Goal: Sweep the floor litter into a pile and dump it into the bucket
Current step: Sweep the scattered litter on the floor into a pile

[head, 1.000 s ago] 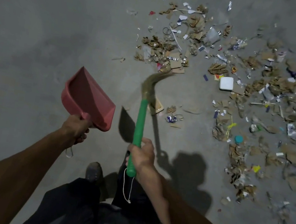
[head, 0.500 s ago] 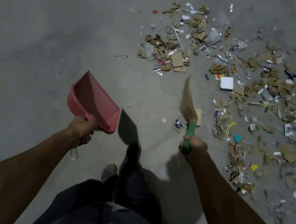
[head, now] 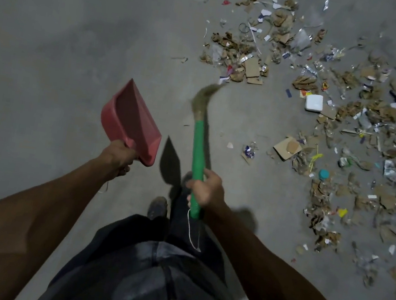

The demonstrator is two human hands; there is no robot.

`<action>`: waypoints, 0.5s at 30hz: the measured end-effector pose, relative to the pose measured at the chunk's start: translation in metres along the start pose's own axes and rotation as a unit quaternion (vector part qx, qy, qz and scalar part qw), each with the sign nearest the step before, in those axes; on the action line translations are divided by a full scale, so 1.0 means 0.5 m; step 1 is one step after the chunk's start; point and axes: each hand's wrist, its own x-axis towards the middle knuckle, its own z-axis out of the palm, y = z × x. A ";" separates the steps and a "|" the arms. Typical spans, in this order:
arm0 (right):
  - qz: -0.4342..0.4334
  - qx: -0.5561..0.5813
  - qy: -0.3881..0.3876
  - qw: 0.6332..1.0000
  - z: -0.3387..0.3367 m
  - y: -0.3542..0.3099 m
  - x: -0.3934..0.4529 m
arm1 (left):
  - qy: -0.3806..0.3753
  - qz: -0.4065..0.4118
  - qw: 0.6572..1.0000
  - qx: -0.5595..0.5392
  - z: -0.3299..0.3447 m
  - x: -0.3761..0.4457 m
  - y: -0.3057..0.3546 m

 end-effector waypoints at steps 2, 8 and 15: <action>0.033 0.012 -0.050 0.998 0.030 0.018 -0.014 | 0.000 -0.005 1.000 -0.003 -0.008 -0.002 -0.025; 0.103 0.087 -0.031 0.990 0.016 0.075 0.000 | -0.019 -0.017 1.000 -0.015 -0.003 -0.019 -0.075; 0.139 0.194 0.130 0.962 -0.166 0.108 0.075 | -0.045 -0.002 0.998 -0.032 0.033 -0.032 -0.097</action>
